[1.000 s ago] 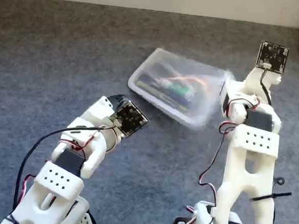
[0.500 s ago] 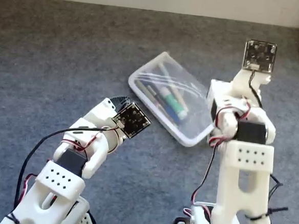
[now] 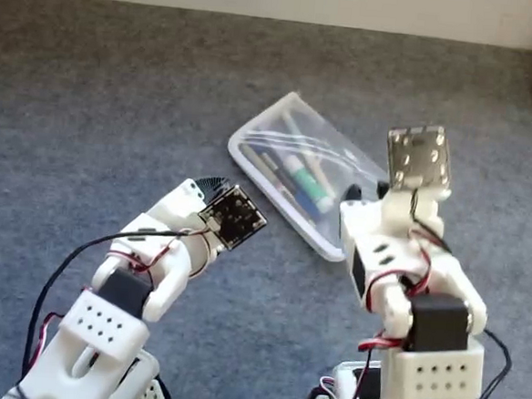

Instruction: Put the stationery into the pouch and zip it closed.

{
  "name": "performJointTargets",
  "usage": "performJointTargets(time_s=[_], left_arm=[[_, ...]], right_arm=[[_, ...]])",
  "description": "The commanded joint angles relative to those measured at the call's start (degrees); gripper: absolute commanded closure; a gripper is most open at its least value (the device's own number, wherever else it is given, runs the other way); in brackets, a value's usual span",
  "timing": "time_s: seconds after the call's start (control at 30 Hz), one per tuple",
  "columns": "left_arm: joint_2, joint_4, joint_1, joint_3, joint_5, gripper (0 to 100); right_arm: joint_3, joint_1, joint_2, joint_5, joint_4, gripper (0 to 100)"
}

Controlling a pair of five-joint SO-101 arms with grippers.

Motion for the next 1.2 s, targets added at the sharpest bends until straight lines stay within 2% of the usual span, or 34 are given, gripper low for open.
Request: performJointTargets(time_s=[0.0,0.2,0.37,0.53,0.63,0.83,1.17], left_arm=[[-9.45,6.59,-0.57,-0.66,-0.44,99],[-27.82,18.37,-1.10,2.24,-0.18,99],[-42.42,22.33,-7.25,10.51,-0.09,99],[-40.04,23.21,-14.20,14.73,-0.09,99],[-40.75,23.21,-16.13,18.24,-0.09,99],[-40.84,23.56,-16.40,25.36,-0.18,99],[-40.84,31.65,-16.22,25.27,-0.18,99]], right_arm=[[5.85,-0.57,-6.73,0.97,0.22,88.6],[18.07,-0.40,-15.69,0.97,-5.14,88.6],[29.85,-0.40,-23.16,0.70,-11.38,88.6],[39.16,-0.48,-30.55,0.88,-14.81,89.9],[42.95,-0.48,-34.07,0.97,-15.87,98.0],[49.80,-0.31,-41.10,0.79,-15.69,98.8],[63.87,-0.31,-42.24,0.62,-15.96,98.8]])
